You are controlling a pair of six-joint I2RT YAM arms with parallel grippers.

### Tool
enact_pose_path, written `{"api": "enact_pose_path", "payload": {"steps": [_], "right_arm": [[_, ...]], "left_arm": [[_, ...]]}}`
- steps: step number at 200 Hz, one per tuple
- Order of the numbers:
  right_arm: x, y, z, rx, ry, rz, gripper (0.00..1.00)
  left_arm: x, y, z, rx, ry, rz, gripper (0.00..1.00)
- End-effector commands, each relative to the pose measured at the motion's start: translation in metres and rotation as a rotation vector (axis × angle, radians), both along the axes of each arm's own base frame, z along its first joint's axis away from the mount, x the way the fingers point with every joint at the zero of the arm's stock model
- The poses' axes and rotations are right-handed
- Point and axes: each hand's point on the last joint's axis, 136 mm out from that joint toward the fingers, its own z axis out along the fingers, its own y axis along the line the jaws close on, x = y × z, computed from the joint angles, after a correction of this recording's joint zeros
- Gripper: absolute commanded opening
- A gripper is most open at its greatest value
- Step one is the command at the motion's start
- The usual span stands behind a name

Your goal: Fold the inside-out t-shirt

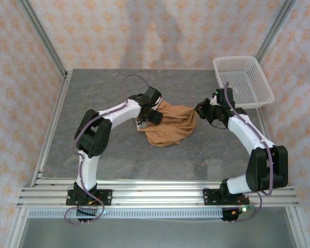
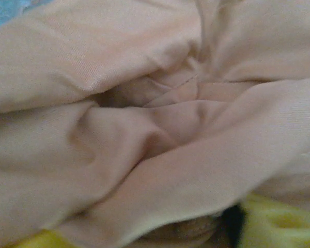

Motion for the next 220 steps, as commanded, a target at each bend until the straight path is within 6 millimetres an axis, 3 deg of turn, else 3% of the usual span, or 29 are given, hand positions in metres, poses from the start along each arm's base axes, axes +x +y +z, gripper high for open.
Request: {"api": "enact_pose_path", "payload": {"steps": [1,10,34,55,59,84,105,125,152,174,198,220], "right_arm": [[0.003,0.004,0.014,0.006,-0.033,0.027,0.0],[0.002,0.005,0.015,0.008,-0.034,0.032,0.0],[0.0,0.006,0.015,-0.005,-0.034,0.058,0.0],[0.001,0.004,0.016,-0.043,-0.025,0.072,0.0],[0.002,0.003,0.016,-0.051,-0.024,0.072,0.0],[0.011,0.0,0.033,-0.074,-0.043,0.06,0.0],[0.024,0.002,0.069,-0.052,-0.114,0.047,0.0],[0.038,0.002,0.126,-0.036,-0.228,0.021,0.0],[0.043,-0.003,0.227,-0.019,-0.426,-0.015,0.0],[0.033,-0.02,0.285,-0.026,-0.528,-0.074,0.0],[0.014,-0.033,0.314,-0.025,-0.579,-0.116,0.0],[0.003,-0.031,0.316,0.02,-0.601,-0.117,0.0]], "left_arm": [[0.011,0.015,0.007,0.072,-0.035,0.054,0.11],[0.013,0.015,0.012,0.061,-0.043,0.065,0.0],[0.012,0.014,0.047,0.007,-0.08,0.079,0.0],[0.01,0.009,0.096,-0.063,-0.118,0.078,0.0],[0.007,0.008,0.117,-0.094,-0.143,0.075,0.0],[-0.003,-0.002,0.197,-0.247,-0.224,0.053,0.0],[-0.009,-0.002,0.257,-0.37,-0.309,0.051,0.0],[-0.009,0.007,0.312,-0.516,-0.377,0.073,0.0],[-0.008,0.046,0.387,-0.69,-0.473,0.146,0.0],[-0.024,0.085,0.438,-0.784,-0.59,0.204,0.0],[-0.052,0.119,0.468,-0.8,-0.712,0.249,0.0],[-0.064,0.127,0.466,-0.823,-0.762,0.268,0.0]]}}
